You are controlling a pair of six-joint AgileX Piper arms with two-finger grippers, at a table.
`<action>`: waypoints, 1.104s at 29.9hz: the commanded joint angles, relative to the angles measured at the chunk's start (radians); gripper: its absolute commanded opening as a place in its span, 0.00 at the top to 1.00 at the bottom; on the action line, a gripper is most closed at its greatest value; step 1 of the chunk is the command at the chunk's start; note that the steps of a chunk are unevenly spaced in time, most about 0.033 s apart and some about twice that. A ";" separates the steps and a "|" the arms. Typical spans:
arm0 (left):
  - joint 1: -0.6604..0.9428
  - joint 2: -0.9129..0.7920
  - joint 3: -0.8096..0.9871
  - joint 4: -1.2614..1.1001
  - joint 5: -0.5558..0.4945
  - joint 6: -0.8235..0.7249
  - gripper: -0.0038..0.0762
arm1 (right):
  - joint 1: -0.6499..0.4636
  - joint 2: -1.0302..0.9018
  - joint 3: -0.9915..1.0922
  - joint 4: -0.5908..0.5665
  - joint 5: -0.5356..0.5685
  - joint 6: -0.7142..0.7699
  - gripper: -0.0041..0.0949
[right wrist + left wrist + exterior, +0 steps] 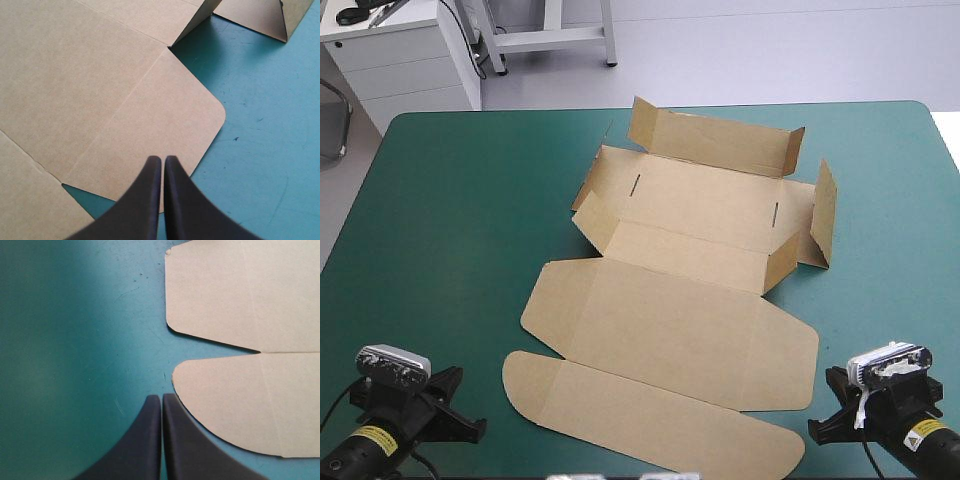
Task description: Fold the box
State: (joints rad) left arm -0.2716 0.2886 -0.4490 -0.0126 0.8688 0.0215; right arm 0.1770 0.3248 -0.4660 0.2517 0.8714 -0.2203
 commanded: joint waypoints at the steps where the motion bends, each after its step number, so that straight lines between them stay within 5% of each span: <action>1: 0.000 0.014 -0.028 -0.014 -0.064 0.000 0.96 | -0.002 0.008 -0.025 0.017 -0.057 -0.004 0.82; 8: 0.000 0.014 -0.028 -0.014 -0.064 0.000 0.96 | -0.002 0.008 -0.025 0.017 -0.057 0.014 0.30; 11: 0.000 0.014 -0.028 -0.014 -0.064 0.000 0.96 | -0.002 0.008 -0.025 0.017 -0.057 0.022 0.18; 16: 0.000 0.014 -0.028 -0.016 -0.064 0.017 0.96 | -0.002 0.008 -0.025 0.013 -0.055 0.039 0.18; 27: 0.000 0.014 -0.028 -0.016 -0.064 0.017 0.96 | -0.002 0.011 -0.113 0.013 0.026 0.419 0.18; 33: 0.000 0.014 -0.028 -0.016 -0.064 0.017 0.96 | -0.002 0.089 -0.247 0.015 0.078 0.463 0.18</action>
State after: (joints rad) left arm -0.2716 0.2886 -0.4490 -0.0171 0.8688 0.0401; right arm 0.1770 0.3555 -0.6318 0.2546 0.9787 0.2256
